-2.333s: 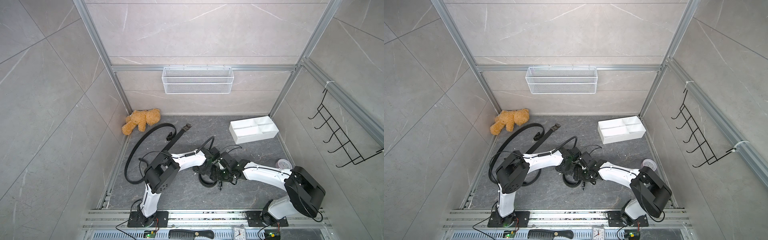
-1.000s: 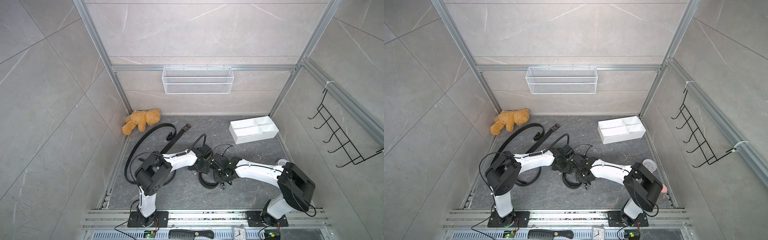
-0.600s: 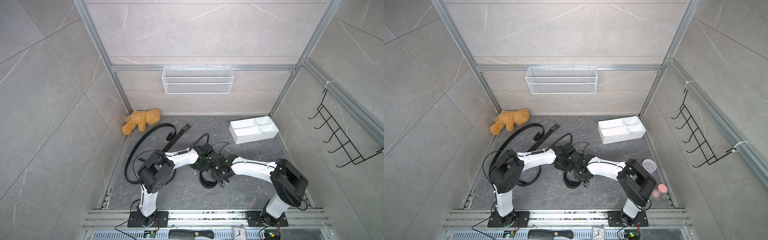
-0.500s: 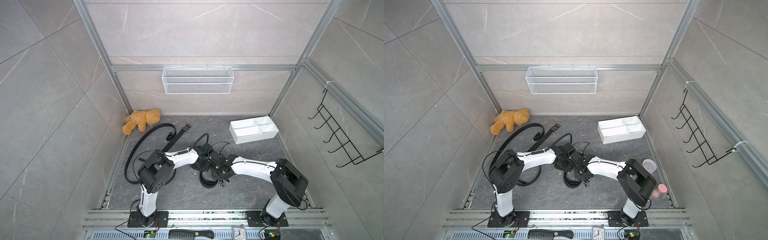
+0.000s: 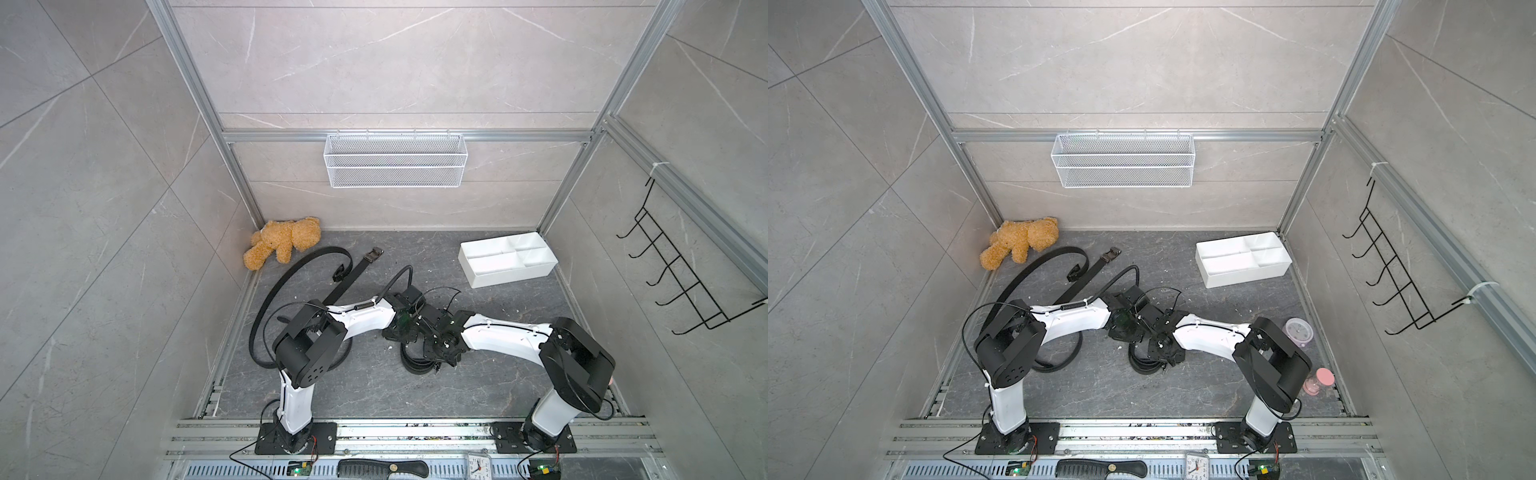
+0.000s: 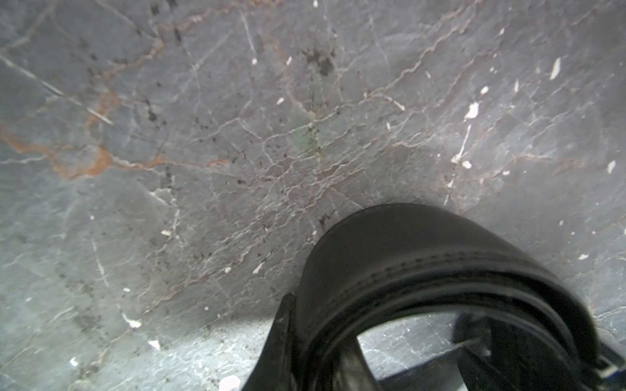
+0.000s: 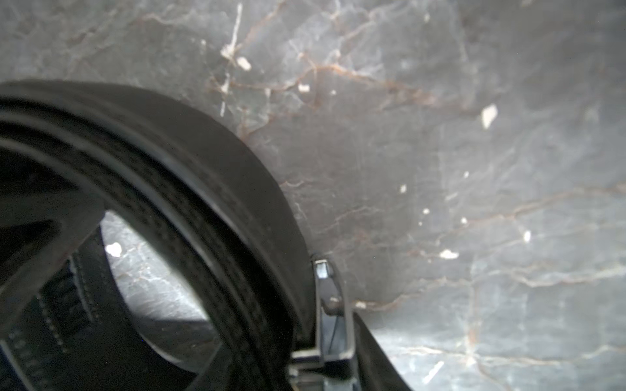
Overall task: Place the belts into the storage roll
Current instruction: Pick up the belt from the center of the board.
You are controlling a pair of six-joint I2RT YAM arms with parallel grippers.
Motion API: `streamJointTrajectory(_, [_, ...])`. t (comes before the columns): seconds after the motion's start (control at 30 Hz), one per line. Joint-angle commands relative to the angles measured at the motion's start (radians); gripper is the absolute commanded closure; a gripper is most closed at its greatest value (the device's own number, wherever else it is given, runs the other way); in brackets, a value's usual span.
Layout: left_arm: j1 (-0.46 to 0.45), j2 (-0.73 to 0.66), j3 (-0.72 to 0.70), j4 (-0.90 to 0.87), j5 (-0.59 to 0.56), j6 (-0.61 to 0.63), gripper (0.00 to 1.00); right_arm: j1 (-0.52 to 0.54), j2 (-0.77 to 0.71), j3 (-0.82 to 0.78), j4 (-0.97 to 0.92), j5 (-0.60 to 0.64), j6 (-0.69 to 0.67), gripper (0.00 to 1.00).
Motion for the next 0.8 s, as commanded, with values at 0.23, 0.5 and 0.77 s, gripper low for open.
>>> streamJointTrajectory(0.23, [-0.012,0.004,-0.025,-0.011,0.053,-0.041,1.0,0.018,0.043,0.013,-0.007,-0.031,0.022,0.98])
streamJointTrajectory(0.5, [-0.01,-0.149,-0.005,-0.016,0.021,-0.039,0.29,0.012,-0.045,-0.008,-0.037,0.082,-0.009,1.0])
streamJointTrajectory(0.77, [0.011,-0.34,0.09,-0.035,-0.048,0.003,0.0,-0.06,-0.151,-0.038,0.033,0.125,-0.065,1.0])
